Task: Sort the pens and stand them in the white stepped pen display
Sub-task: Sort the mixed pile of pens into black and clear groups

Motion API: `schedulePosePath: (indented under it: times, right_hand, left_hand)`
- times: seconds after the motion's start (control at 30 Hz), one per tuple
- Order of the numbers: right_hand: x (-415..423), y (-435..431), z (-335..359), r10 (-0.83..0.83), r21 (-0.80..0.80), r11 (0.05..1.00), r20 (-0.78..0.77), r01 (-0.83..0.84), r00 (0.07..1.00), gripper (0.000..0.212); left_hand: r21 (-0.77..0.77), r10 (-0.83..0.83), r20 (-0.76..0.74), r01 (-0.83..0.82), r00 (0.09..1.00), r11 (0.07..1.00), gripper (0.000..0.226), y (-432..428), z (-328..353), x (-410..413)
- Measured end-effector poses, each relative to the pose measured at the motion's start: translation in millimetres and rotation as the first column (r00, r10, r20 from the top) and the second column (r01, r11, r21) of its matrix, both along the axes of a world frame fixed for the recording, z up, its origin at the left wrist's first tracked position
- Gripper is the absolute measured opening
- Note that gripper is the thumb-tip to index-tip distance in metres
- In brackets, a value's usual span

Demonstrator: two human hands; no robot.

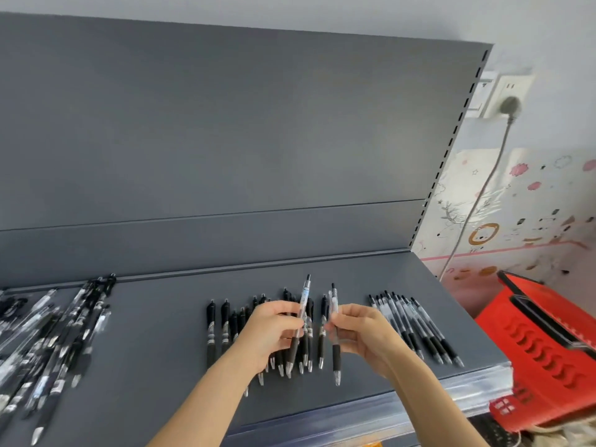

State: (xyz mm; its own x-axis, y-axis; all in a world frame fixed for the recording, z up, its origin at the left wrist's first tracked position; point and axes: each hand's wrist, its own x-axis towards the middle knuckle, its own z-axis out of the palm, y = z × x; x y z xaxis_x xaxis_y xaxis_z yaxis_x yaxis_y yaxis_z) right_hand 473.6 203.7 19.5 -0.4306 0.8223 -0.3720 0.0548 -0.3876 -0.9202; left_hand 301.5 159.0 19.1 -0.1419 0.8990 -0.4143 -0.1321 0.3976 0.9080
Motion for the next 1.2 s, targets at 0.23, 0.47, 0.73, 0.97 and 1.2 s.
schedulePosePath:
  times: [0.23, 0.47, 0.73, 0.97, 1.2]
  right_hand:
    - [85, 19, -15, -0.382, 0.215, 0.918, 0.261, 0.332, 0.887, 0.025]
    - [156, 69, -39, -0.487, 0.527, 0.847, 0.714, 0.07, 0.503, 0.03]
    - [157, 75, -60, -0.363, 0.473, 0.876, 0.776, -0.095, 0.515, 0.039]
    - [166, 77, -63, -0.351, 0.489, 0.865, 0.746, -0.109, 0.566, 0.04]
    - [147, 65, -52, -0.358, 0.524, 0.837, 0.743, -0.159, 0.566, 0.031]
  left_hand:
    - [-0.035, -0.126, -0.211, 0.121, 0.969, 0.992, 0.016, 38, -8, 76]
    - [-0.164, -0.234, -0.646, 0.167, 0.727, 0.972, 0.024, 81, -34, 125]
    - [-0.14, -0.222, -0.585, 0.172, 0.78, 0.975, 0.036, 96, -47, 149]
    - [-0.131, -0.238, -0.886, 0.278, 0.398, 0.952, 0.027, 89, -44, 137]
    - [-0.235, -0.199, -0.967, 0.261, -0.156, 0.936, 0.038, 68, -55, 86]
